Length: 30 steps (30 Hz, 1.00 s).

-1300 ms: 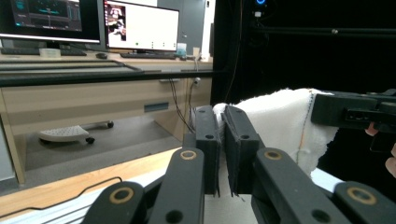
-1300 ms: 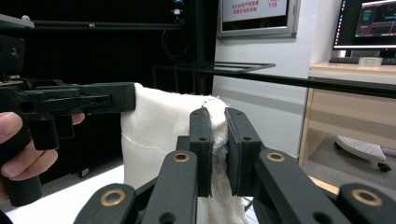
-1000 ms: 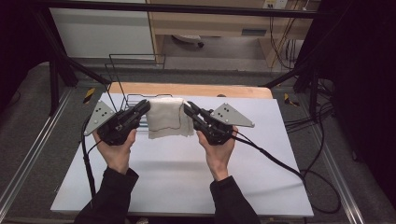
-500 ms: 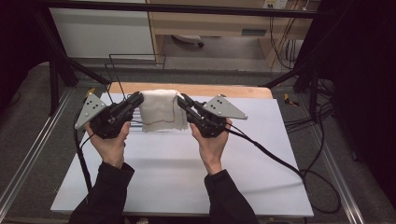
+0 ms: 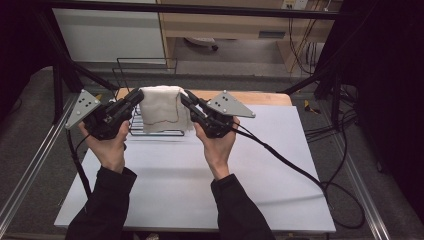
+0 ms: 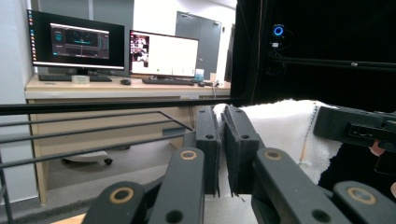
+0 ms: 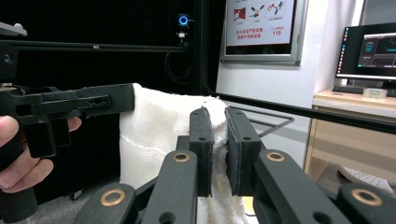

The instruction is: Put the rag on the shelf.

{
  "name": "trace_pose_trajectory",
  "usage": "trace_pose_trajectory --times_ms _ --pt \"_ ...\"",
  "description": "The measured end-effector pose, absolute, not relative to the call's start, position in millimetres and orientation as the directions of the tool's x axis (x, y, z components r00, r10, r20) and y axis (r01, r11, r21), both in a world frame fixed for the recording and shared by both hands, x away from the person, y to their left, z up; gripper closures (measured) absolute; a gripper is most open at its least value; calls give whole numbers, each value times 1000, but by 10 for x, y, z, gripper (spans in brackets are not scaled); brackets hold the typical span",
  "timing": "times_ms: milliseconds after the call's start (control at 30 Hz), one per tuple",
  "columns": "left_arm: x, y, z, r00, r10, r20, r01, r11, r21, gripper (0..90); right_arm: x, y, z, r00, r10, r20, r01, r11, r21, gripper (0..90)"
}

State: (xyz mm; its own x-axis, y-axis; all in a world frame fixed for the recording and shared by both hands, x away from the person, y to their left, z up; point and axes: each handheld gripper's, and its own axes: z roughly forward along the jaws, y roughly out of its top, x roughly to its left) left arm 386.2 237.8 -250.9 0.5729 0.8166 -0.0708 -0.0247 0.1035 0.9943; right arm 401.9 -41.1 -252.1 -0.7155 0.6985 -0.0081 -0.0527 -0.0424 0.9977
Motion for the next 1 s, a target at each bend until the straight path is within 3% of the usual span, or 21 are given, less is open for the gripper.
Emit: trace_pose_trajectory --times_ms 1000 --pt "4032 2651 -2073 535 843 -48 -67 100 993 845 4265 -68 -2140 -709 705 -28 -102 -64 993 823"
